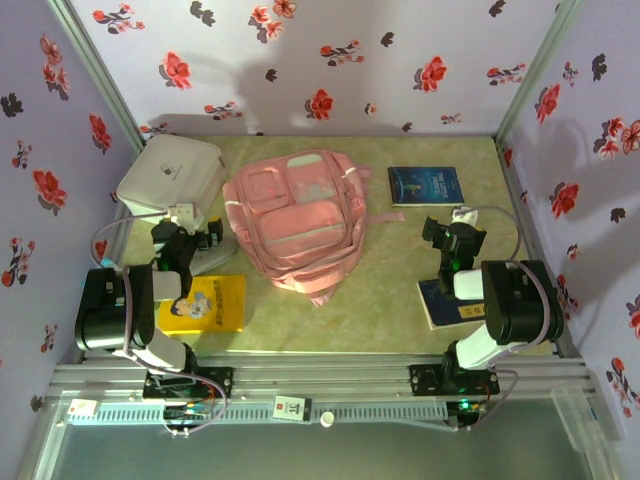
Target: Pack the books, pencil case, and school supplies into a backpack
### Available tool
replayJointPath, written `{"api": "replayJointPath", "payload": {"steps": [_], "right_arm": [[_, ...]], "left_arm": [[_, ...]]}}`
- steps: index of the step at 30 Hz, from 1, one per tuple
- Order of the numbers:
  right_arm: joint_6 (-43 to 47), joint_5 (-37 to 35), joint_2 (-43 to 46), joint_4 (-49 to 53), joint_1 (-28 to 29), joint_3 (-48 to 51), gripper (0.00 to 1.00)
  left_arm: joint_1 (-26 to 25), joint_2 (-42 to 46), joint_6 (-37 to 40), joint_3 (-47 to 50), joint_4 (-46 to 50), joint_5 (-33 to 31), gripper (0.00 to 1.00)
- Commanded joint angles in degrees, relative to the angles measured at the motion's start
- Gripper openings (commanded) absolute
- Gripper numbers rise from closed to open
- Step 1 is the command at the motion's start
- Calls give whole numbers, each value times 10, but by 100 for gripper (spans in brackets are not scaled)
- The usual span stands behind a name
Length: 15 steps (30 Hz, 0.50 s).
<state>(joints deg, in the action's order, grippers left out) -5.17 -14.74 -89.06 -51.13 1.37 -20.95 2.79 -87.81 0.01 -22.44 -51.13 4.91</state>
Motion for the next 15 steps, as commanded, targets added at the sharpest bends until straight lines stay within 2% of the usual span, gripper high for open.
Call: {"api": "replayJointPath", "payload": {"steps": [1, 15], "right_arm": [[-12, 2, -2, -7, -4, -6, 99], [-13, 2, 0, -12, -4, -3, 99]], "left_arm": [[-1, -6, -5, 0, 4, -11, 100], [-1, -5, -9, 5, -6, -16, 100]]}}
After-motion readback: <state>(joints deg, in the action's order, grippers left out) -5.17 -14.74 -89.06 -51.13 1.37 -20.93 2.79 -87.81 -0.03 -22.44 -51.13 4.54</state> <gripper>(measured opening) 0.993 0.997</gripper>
